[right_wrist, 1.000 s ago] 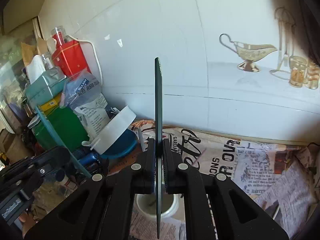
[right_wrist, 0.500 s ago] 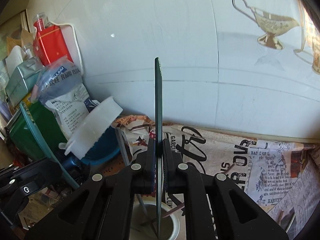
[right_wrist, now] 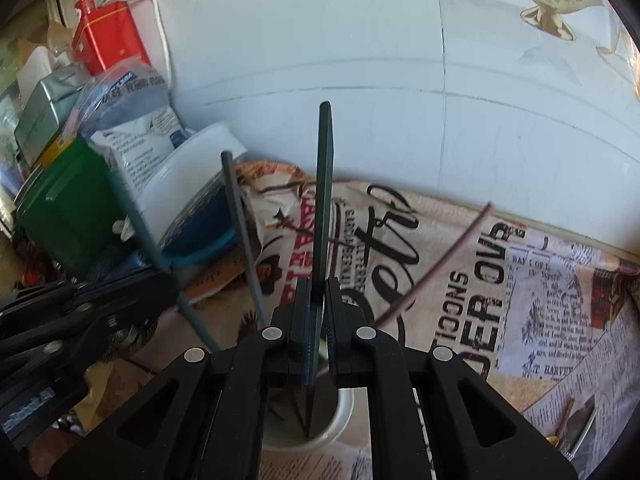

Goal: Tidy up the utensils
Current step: 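Lower both chopsticks into the white cup and open both tools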

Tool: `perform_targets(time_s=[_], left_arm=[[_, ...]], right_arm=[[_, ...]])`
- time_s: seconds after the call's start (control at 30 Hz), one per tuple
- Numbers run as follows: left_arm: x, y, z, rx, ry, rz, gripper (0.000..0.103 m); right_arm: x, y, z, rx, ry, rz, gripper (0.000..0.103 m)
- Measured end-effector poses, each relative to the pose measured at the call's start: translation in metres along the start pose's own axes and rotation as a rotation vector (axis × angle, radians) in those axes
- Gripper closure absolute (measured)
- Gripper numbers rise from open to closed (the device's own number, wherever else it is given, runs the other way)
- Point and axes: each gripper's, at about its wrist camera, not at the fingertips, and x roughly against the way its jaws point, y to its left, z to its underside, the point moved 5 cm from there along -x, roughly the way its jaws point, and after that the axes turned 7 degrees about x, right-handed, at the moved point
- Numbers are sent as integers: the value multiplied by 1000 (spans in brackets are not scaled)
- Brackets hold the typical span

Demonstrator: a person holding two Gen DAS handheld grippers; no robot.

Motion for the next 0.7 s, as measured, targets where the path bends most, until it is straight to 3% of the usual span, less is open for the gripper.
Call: perform_targets(time_s=[0.3,0.7], left_arm=[[3,-2,12,-21,32,-47,98],[68,-29,18,-89,-67,-30,81]], right_arm=[[26,8,13,33,67,-26,97],[108,0,19,27,-29,46,89]])
